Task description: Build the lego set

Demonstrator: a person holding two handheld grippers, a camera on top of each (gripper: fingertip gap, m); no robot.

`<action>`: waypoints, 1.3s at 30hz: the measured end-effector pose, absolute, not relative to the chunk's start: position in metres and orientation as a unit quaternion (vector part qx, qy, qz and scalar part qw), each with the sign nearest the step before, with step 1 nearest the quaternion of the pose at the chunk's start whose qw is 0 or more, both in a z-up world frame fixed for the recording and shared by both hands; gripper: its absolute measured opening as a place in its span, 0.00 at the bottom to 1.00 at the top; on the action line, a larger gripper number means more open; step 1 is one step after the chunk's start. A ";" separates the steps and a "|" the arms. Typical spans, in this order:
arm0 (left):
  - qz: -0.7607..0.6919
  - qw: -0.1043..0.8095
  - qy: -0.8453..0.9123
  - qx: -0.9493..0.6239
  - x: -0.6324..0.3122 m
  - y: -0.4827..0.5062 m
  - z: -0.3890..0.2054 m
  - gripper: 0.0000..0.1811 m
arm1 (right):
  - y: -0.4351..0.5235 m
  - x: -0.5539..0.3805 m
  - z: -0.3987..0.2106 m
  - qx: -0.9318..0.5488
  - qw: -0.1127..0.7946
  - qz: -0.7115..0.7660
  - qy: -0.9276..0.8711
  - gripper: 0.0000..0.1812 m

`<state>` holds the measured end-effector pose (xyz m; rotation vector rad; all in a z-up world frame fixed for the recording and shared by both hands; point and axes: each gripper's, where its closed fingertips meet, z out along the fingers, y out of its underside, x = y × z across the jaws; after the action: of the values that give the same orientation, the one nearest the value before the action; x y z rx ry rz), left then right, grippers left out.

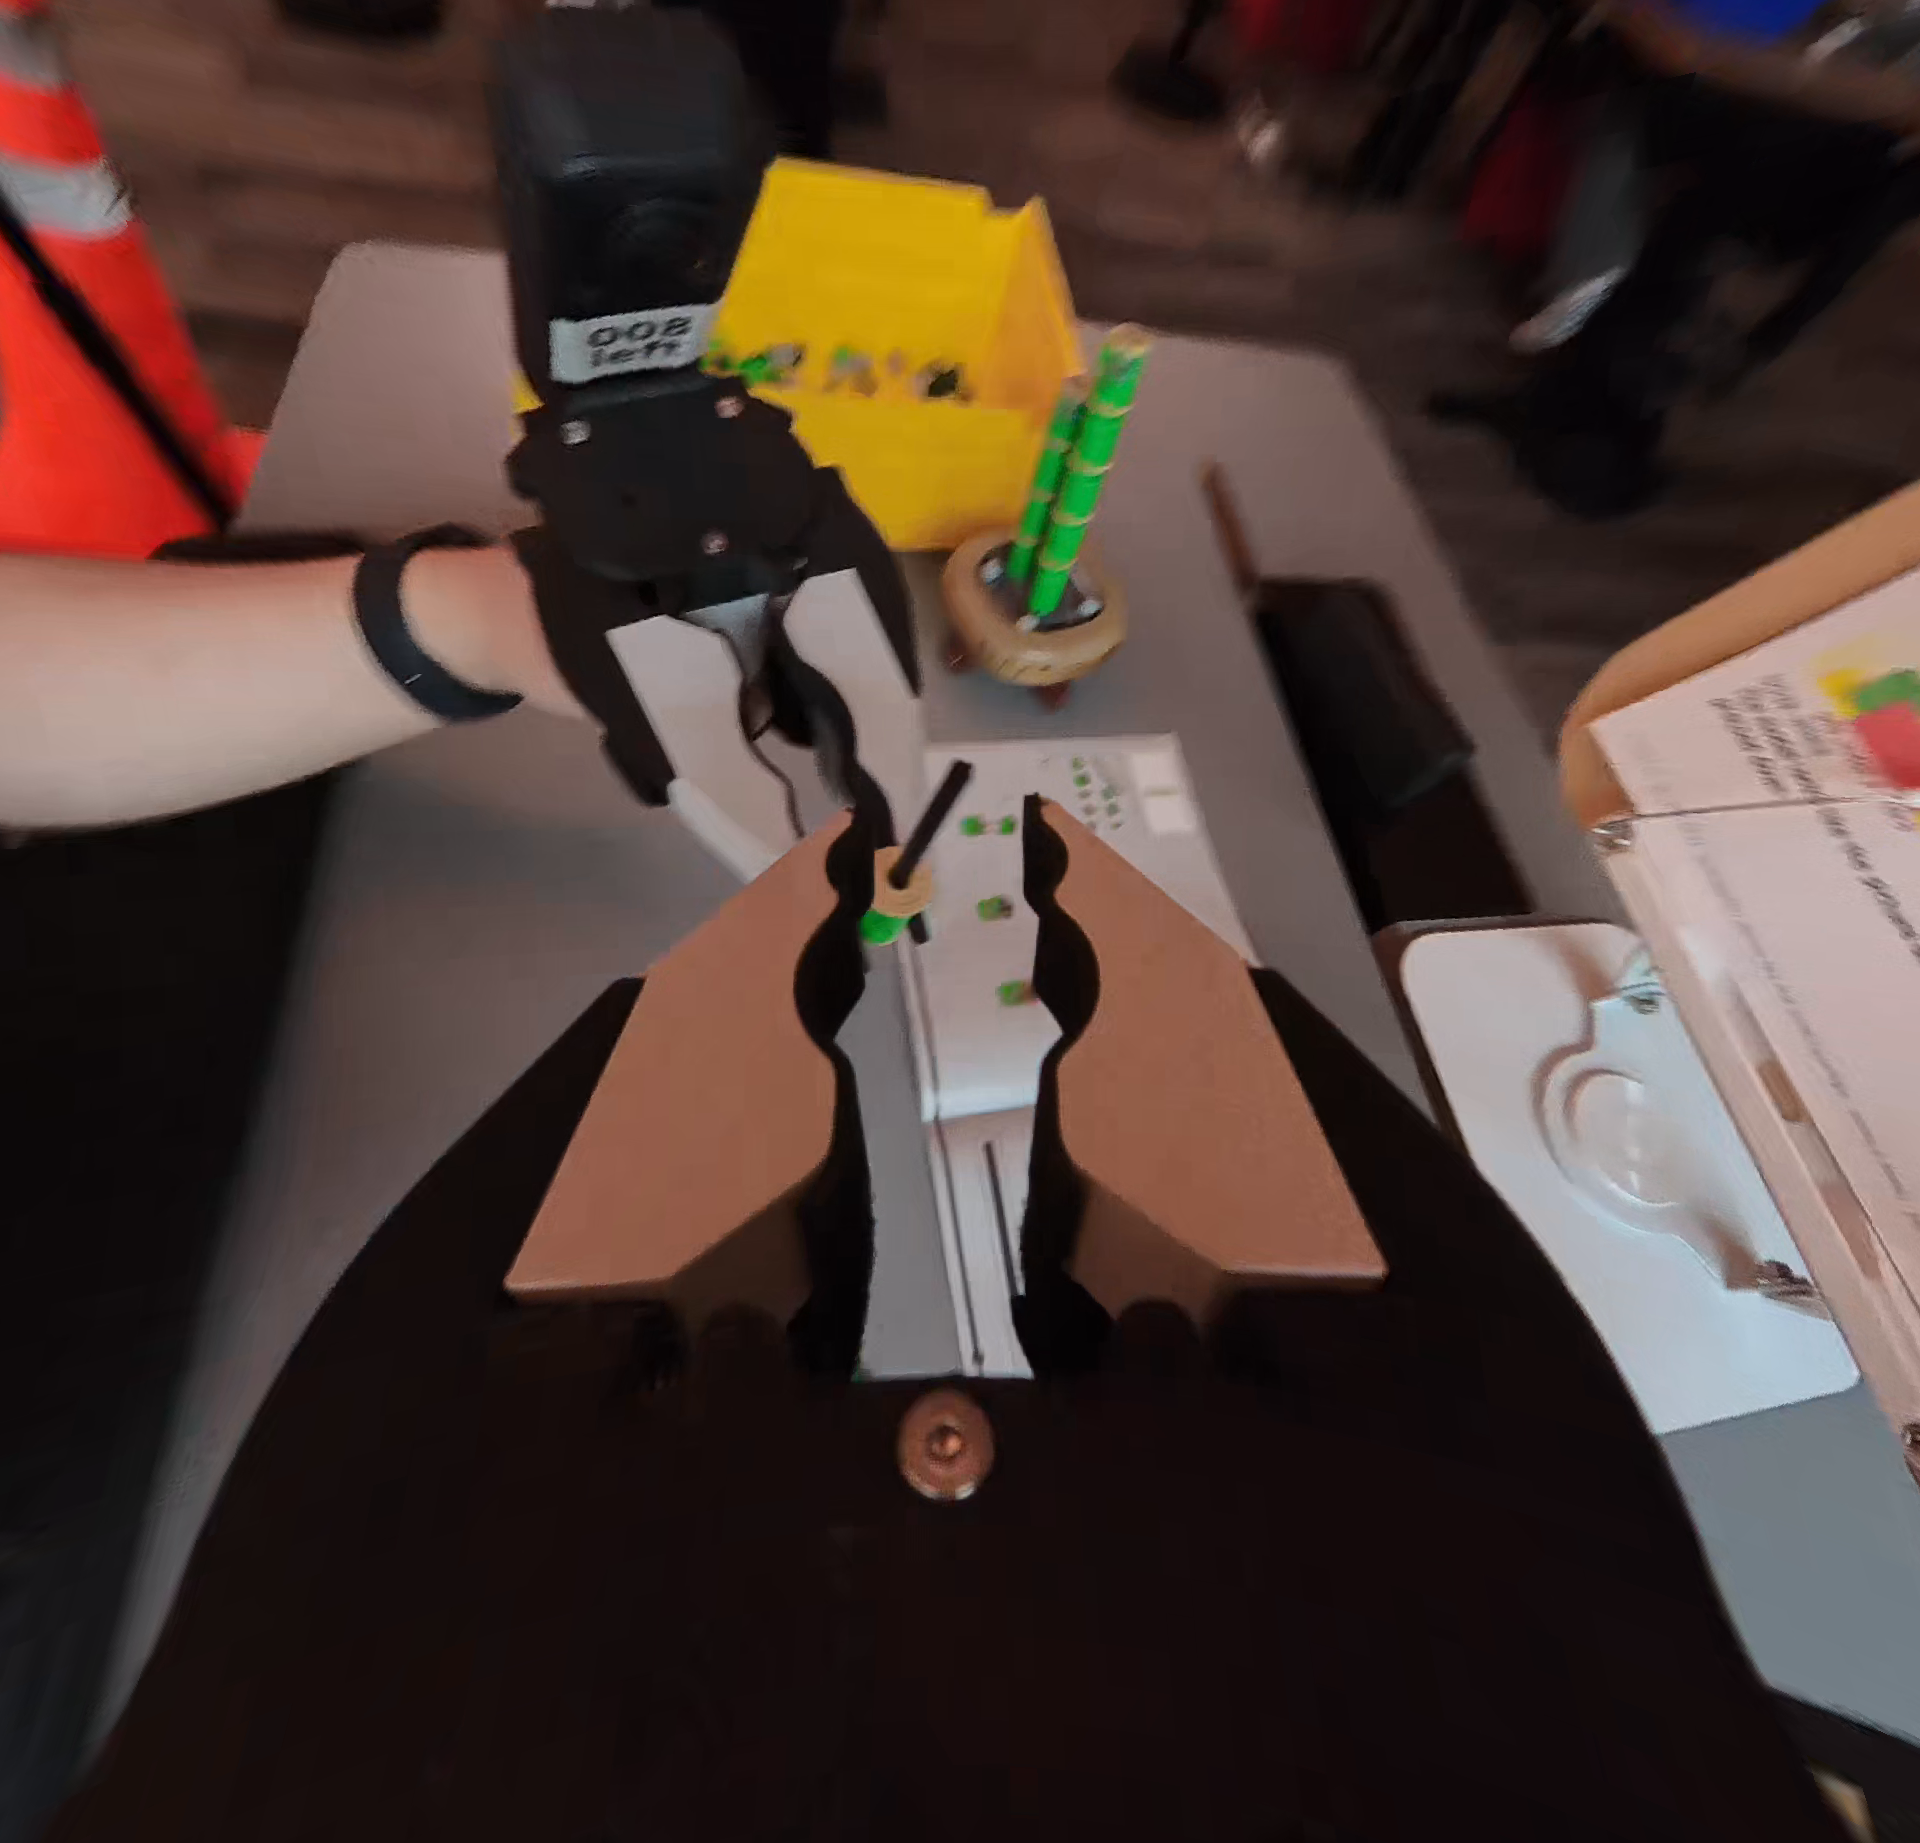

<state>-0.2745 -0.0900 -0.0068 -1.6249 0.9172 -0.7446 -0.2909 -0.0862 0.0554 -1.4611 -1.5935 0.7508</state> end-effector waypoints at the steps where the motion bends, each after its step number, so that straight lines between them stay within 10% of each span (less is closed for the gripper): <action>1: -0.315 0.537 0.385 -0.682 -0.274 -0.090 -0.006 0.08 | -0.081 -0.290 0.052 -0.587 0.432 0.304 -0.614 0.15; 18: -0.305 0.533 0.413 -0.673 -0.272 -0.093 -0.015 0.09 | -0.088 -0.301 0.035 -0.585 0.389 0.446 -0.554 0.02; 22: -0.265 0.553 0.395 -0.684 -0.299 -0.082 -0.018 0.40 | -0.071 -0.309 0.014 -0.609 0.392 0.457 -0.516 0.01; 39: -0.411 0.740 0.296 -0.442 -0.368 -0.155 0.123 0.27 | -0.147 -0.412 -0.096 -0.536 0.286 0.492 -0.624 0.01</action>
<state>-0.3684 -0.1554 0.1231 -0.9689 0.6498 -0.9009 -0.4125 -0.1466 -0.0956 -1.4342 -1.6670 1.3147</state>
